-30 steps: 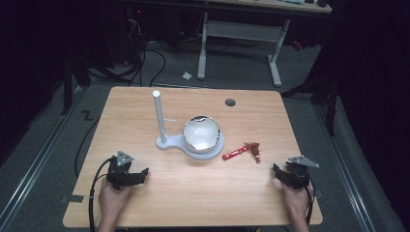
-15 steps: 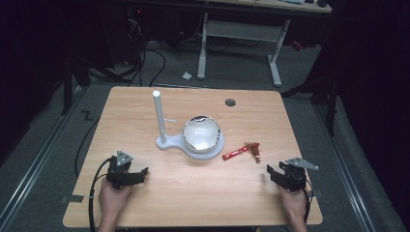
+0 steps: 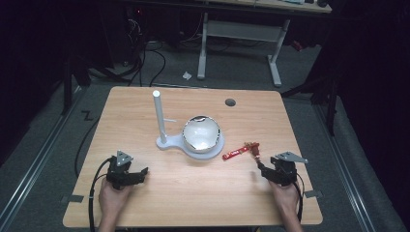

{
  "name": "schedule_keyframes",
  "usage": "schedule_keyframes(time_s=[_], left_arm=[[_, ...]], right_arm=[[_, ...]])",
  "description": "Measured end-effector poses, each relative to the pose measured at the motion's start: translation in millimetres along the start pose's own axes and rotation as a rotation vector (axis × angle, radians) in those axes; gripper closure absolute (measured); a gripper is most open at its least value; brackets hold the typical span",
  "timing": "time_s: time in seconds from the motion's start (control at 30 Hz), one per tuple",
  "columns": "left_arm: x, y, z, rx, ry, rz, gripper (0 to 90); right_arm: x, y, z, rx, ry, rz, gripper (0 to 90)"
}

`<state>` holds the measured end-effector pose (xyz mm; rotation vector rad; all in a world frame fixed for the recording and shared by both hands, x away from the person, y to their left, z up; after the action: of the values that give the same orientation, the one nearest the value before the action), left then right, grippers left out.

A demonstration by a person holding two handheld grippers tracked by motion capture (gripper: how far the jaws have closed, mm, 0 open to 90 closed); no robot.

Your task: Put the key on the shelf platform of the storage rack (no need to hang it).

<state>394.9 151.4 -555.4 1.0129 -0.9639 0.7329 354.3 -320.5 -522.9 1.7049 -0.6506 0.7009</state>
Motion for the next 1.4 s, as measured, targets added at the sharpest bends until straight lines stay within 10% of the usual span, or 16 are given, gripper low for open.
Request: schedule_keyframes(time_s=[1.03, 1.4], left_arm=[[-0.1, 0.1, 0.1, 0.001, -0.002, -0.001, 18.1], [0.0, 0.0, -0.1, 0.003, 0.001, 0.002, 18.6]], right_arm=[[32.4, -60.3, -11.8, -0.063, -0.035, -0.064, 37.5], [31.4, -67.9, -13.3, -0.108, -0.001, -0.058, 52.4]])
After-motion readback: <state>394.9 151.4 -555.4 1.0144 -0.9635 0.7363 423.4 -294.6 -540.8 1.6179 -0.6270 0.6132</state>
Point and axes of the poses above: each handheld gripper's, and its own axes: y roughly backward along the jaws, x roughly out of its top, z roughly to its right, the point moved 2 cm from there along -y, roughly forward along the jaws, and after that the axes turned 12 degrees about -y, right-handed, at the moved point
